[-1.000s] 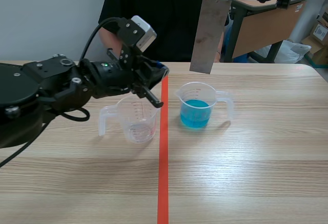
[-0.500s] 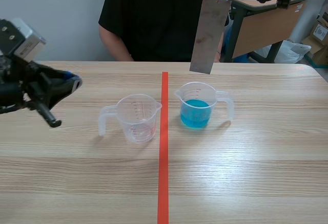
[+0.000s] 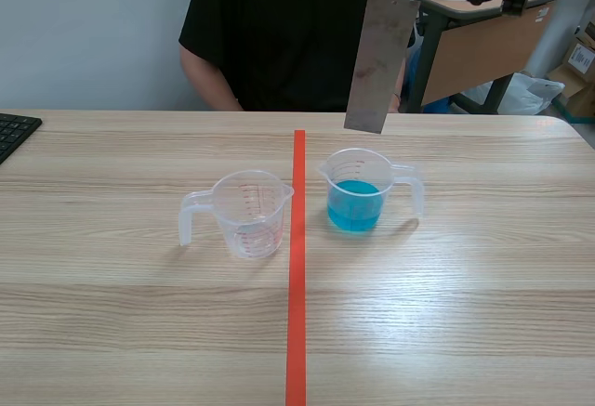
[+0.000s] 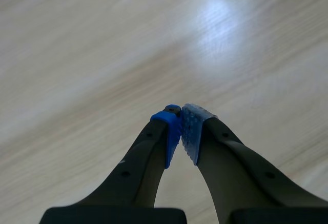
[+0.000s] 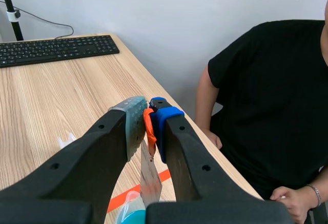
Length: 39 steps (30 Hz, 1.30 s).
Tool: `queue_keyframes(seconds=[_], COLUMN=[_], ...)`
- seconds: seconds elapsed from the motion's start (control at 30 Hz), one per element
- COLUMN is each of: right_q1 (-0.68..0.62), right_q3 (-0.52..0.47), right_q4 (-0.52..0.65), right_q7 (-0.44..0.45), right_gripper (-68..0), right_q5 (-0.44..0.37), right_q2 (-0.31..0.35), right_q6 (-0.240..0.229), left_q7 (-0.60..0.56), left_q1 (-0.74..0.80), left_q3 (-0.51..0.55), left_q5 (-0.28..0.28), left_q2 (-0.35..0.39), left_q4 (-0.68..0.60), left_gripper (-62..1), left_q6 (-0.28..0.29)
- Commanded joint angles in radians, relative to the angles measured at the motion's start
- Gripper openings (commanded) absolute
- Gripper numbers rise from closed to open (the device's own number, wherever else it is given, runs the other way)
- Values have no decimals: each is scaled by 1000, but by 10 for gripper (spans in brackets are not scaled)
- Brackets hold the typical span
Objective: Do the redox reaction experiment.
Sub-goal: 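Raise the plate and point at it, then lower the plate into the blue solution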
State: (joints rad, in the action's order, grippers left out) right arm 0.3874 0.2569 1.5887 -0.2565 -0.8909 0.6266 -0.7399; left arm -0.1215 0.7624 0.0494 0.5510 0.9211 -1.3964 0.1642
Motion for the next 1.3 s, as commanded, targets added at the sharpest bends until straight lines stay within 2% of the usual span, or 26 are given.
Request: queue_keyframes(seconds=[0.0, 0.1, 0.27, 0.5, 0.7, 0.87, 1.27], right_q1=[27, 27, 27, 27, 27, 23, 23], right_q3=[-16, -16, -16, -16, -16, -16, -15], right_q4=[12, 12, 12, 12, 12, 11, 5], right_q7=[14, 14, 14, 11, 11, 10, 11], right_gripper=[-658, -658, -658, -658, -658, -658, -658], right_q5=[-18, -18, -18, -18, -18, -14, -2], right_q2=[16, 16, 16, 16, 15, 13, 12], right_q6=[-6, -6, -6, -6, -6, -6, -6], left_q7=[-15, -17, -17, -16, -10, -9, -10], left_q1=[40, 143, 251, 324, 323, 323, 323], left_q3=[32, 105, 173, 178, 178, 177, 176], left_q5=[7, 7, 6, -24, -24, -23, -23], left_q2=[-45, -116, -229, -342, -428, -452, -455], left_q4=[-5, -5, -5, -4, 12, 14, 20], left_gripper=[-578, -578, -578, -578, -578, -578, -578], left_q6=[-2, -22, -24, -22, -23, -20, -20])
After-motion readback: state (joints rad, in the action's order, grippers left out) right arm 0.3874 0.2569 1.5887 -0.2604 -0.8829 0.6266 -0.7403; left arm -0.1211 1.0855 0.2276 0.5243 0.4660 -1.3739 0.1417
